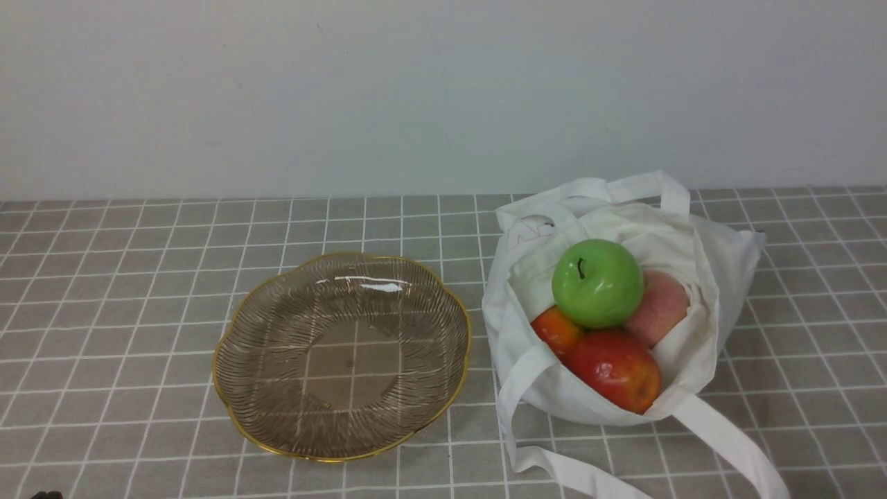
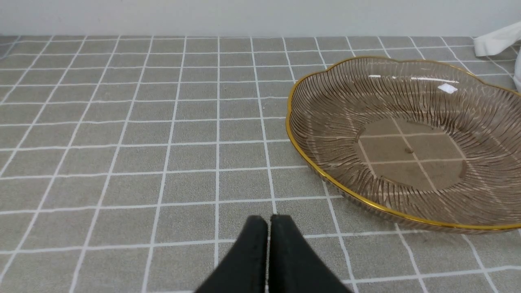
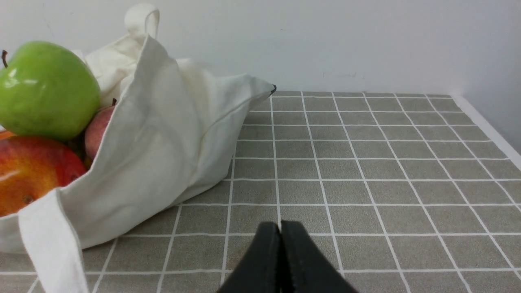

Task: Take the fruit out of the bag on the grey coffee tablecloth and place them on the plate.
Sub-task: 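Reach into the cloth bag and grasp a fruit inside it with the right gripper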

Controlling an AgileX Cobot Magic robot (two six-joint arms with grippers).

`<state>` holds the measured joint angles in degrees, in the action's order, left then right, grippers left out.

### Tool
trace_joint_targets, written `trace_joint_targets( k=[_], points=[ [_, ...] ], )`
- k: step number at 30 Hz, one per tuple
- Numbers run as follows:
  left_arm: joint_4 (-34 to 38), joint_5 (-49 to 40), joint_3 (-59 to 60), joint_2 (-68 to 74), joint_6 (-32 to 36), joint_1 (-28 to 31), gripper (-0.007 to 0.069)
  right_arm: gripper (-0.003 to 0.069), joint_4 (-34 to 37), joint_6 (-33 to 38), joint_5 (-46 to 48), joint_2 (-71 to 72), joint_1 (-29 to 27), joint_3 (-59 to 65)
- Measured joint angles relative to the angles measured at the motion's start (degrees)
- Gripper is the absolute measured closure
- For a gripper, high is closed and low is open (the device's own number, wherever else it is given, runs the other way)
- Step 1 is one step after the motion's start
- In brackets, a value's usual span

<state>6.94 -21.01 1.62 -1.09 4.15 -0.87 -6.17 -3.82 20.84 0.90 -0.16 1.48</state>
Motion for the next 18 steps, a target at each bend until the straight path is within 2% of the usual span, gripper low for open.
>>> trace_joint_targets(
  k=[4,7,9,11,12,15,18],
  points=[
    [0.0,0.0,0.0,0.0,0.0,0.0,0.0632,0.0673,3.38,-2.25,-1.26,0.0,0.0,0.07],
    [0.0,0.0,0.0,0.0,0.0,0.0,0.0632,0.0673,13.16,-8.02,-5.14,0.0,0.0,0.2],
    [0.0,0.0,0.0,0.0,0.0,0.0,0.0632,0.0673,22.74,-13.68,-9.63,0.0,0.0,0.2],
    [0.0,0.0,0.0,0.0,0.0,0.0,0.0632,0.0673,27.53,-15.83,-11.76,0.0,0.0,0.2],
    [0.0,0.0,0.0,0.0,0.0,0.0,0.0632,0.0673,33.38,-17.37,-14.09,0.0,0.0,0.2],
    [0.0,0.0,0.0,0.0,0.0,0.0,0.0632,0.0673,37.27,-16.73,-16.68,0.0,0.0,0.2],
    [0.0,0.0,0.0,0.0,0.0,0.0,0.0632,0.0673,38.3,-14.09,-17.72,0.0,0.0,0.2]
  ],
)
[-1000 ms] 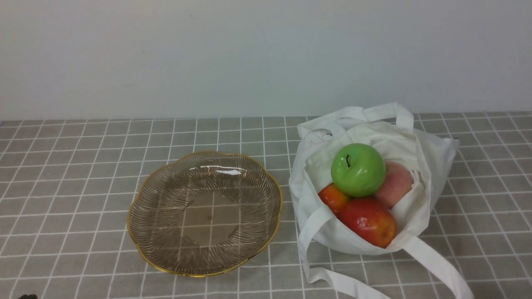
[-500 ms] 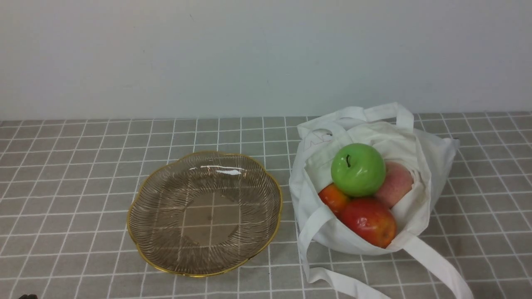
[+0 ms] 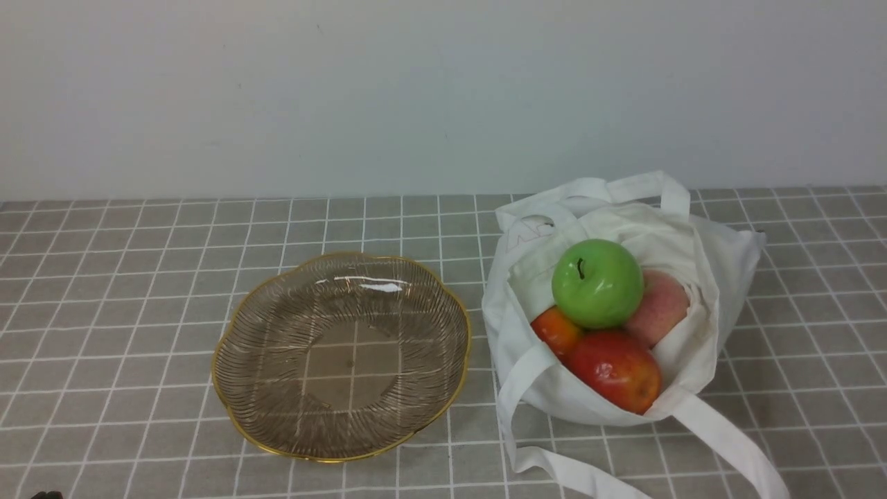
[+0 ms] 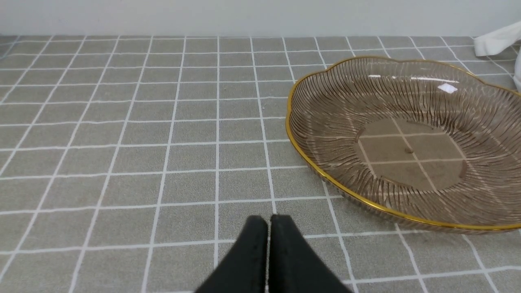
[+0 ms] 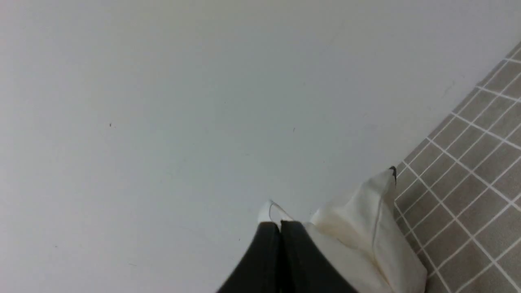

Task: Take the fruit out of the bag on the grey coffee tablecloth and place them on the plate.
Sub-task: 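Reach into the cloth bag and grasp a fruit inside it with the right gripper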

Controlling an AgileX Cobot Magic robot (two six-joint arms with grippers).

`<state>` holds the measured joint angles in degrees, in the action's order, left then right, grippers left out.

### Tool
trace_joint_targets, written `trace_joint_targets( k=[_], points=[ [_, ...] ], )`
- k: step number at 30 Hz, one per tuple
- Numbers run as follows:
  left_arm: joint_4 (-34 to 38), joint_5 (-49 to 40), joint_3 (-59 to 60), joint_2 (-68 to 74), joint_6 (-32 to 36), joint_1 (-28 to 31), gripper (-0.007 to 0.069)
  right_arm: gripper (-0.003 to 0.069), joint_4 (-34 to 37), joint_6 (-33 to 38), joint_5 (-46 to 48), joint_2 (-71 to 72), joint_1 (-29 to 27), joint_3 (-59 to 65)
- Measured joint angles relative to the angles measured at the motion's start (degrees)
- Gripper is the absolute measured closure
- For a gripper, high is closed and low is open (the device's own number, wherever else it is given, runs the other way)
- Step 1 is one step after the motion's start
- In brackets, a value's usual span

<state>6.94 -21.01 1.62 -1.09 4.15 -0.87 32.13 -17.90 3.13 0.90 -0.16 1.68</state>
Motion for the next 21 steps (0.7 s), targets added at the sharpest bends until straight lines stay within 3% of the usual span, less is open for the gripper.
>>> trace_joint_targets(
  k=[5,10,14,17,21],
  points=[
    [0.0,0.0,0.0,0.0,0.0,0.0,0.0632,0.0673,1.9,1.05,-5.58,0.0,0.0,-0.7],
    [0.0,0.0,0.0,0.0,0.0,0.0,0.0632,0.0673,-3.36,3.7,0.93,-1.58,0.0,-10.95],
    [0.0,0.0,0.0,0.0,0.0,0.0,0.0632,0.0673,-9.35,5.48,16.07,-12.44,0.06,-24.75],
    [0.0,0.0,0.0,0.0,0.0,0.0,0.0632,0.0673,-10.86,13.31,31.63,-28.17,1.09,-36.28],
    [0.0,0.0,0.0,0.0,0.0,0.0,0.0632,0.0673,-9.02,26.37,44.81,-45.39,1.37,-46.16]
  ],
)
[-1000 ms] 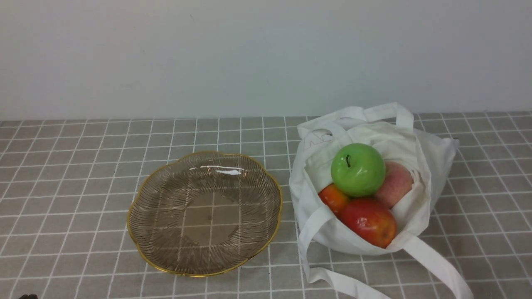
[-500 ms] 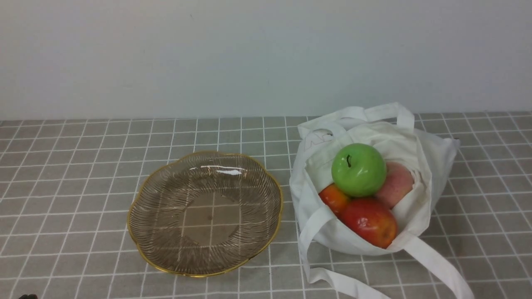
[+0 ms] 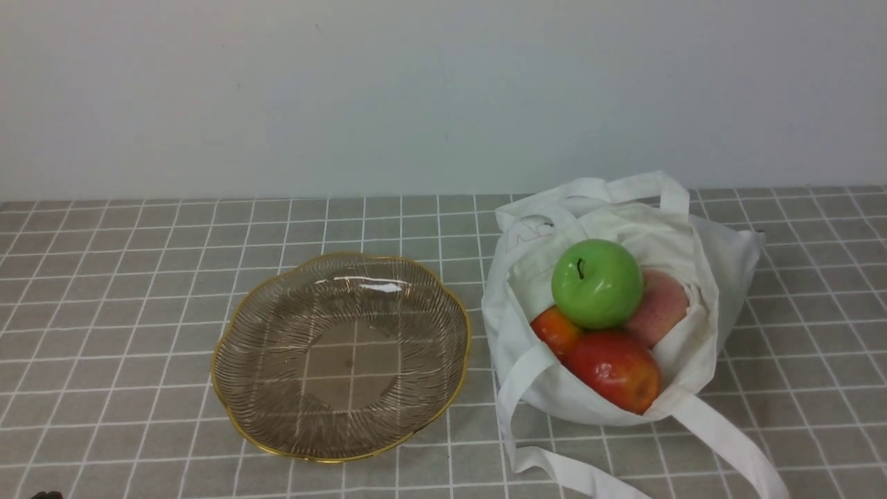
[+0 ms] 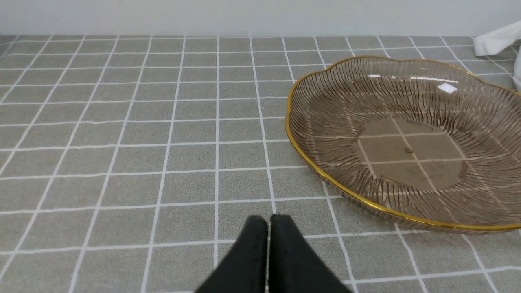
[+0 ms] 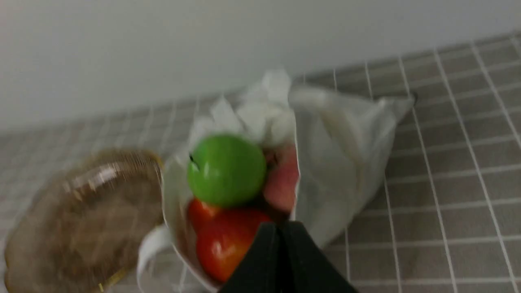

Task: Take the fruit out of the bag on the grey coffee tablecloth and place them on the plate.
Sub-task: 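Reach into the cloth bag and grasp a fruit inside it with the right gripper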

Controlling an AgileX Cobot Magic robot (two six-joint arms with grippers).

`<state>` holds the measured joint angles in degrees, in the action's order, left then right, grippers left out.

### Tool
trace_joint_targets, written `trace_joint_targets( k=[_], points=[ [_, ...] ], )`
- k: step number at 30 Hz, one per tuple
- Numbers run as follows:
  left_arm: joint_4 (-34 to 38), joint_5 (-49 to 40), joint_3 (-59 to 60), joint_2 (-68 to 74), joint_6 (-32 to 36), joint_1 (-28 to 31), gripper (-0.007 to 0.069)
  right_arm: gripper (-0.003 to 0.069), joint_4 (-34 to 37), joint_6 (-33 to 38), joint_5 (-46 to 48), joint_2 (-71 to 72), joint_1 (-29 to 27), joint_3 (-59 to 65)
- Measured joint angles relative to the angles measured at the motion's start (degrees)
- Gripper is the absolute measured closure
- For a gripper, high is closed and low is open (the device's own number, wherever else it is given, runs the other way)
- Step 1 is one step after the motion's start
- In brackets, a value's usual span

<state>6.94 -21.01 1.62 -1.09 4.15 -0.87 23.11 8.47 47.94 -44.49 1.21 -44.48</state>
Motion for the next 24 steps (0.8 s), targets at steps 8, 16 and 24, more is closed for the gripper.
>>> trace_joint_targets(
  k=[8,16,24],
  points=[
    [0.0,0.0,0.0,0.0,0.0,0.0,0.0632,0.0671,12.85,18.22,7.82,-25.39,3.9,-13.22],
    [0.0,0.0,0.0,0.0,0.0,0.0,0.0632,0.0631,-1.72,13.24,6.43,-43.3,19.88,-28.06],
    [0.0,0.0,0.0,0.0,0.0,0.0,0.0632,0.0368,-22.14,1.12,2.7,-48.9,27.66,-33.31]
  ],
)
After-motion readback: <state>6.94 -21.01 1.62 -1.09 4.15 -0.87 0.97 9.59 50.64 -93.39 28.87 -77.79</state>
